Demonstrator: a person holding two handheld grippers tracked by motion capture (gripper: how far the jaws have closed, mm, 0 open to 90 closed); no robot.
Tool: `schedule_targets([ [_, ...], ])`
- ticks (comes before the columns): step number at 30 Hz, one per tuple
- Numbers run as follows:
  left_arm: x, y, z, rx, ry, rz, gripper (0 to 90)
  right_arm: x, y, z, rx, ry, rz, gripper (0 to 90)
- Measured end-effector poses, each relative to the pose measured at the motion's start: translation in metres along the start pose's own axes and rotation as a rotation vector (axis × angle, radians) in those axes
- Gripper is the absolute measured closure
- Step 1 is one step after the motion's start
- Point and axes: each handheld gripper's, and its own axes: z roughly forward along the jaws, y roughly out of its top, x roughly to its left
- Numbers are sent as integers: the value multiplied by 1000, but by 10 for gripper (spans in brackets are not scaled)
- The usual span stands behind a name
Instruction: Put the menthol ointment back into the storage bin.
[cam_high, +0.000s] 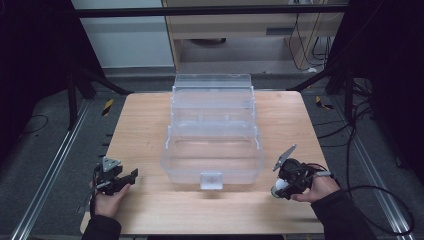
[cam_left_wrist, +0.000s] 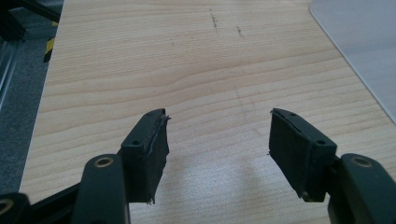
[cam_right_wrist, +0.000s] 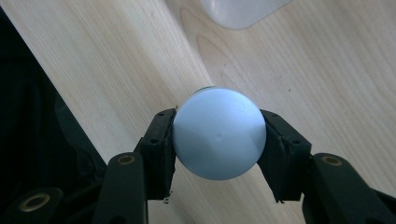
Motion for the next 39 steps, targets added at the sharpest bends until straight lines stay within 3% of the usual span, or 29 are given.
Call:
schedule_targets([
  [9,1,0,0,1,-1,0,371,-4,11,-19,-57,-21,9,502],
  [27,0,-1,0,2,-5,4,371,-9,21,-40,-111,-35,34,503],
  [39,0,0,-1,-3,-5,1,373,-14,42,-63,-137,-48,31,503],
])
